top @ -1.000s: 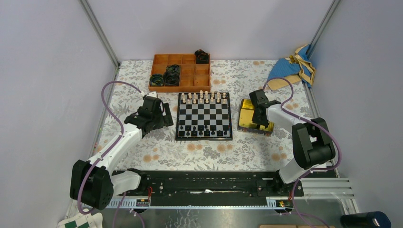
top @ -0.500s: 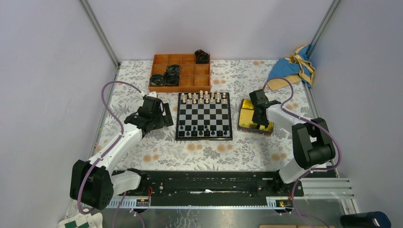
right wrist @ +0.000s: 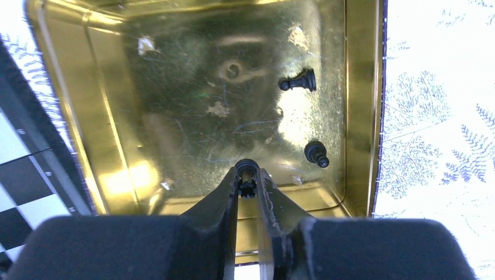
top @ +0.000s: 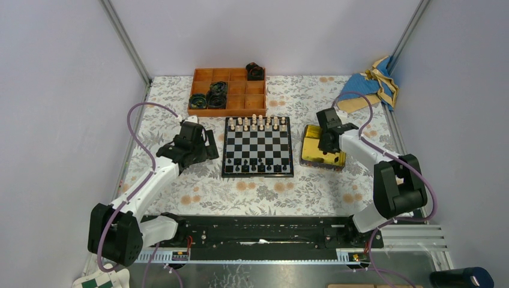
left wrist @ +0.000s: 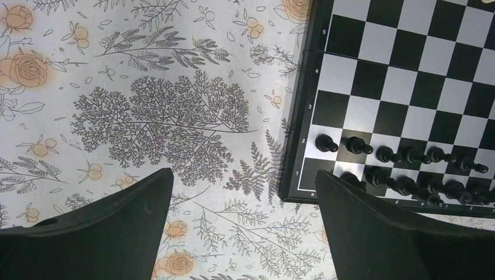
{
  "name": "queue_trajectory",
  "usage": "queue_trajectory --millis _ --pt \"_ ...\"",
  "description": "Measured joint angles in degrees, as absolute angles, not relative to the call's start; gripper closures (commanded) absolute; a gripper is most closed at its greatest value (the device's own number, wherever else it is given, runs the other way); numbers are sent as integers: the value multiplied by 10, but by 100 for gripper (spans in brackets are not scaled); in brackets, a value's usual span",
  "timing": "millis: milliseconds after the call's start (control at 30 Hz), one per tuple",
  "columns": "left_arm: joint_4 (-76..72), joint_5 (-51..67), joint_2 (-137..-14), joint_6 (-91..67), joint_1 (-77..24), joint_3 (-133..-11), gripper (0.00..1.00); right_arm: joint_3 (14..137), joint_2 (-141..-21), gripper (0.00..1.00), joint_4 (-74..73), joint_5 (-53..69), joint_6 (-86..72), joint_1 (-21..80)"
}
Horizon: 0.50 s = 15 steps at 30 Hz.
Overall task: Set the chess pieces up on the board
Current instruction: Pick up the chess piece from the storage box.
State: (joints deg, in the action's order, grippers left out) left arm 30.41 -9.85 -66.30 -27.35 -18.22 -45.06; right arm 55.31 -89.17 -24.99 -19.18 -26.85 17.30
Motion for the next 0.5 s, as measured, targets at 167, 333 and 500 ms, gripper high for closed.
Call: queue_trajectory --millis 167,333,500 --pt "304 -98 -653 -274 -182 -451 1 581 -883 100 -257 -190 -263 190" --pt "305 -98 -637 -275 -182 -451 1 622 -883 100 -277 -195 -257 235" --pt "307 -98 -611 -280 -182 -451 1 659 -883 100 -293 -204 -253 284"
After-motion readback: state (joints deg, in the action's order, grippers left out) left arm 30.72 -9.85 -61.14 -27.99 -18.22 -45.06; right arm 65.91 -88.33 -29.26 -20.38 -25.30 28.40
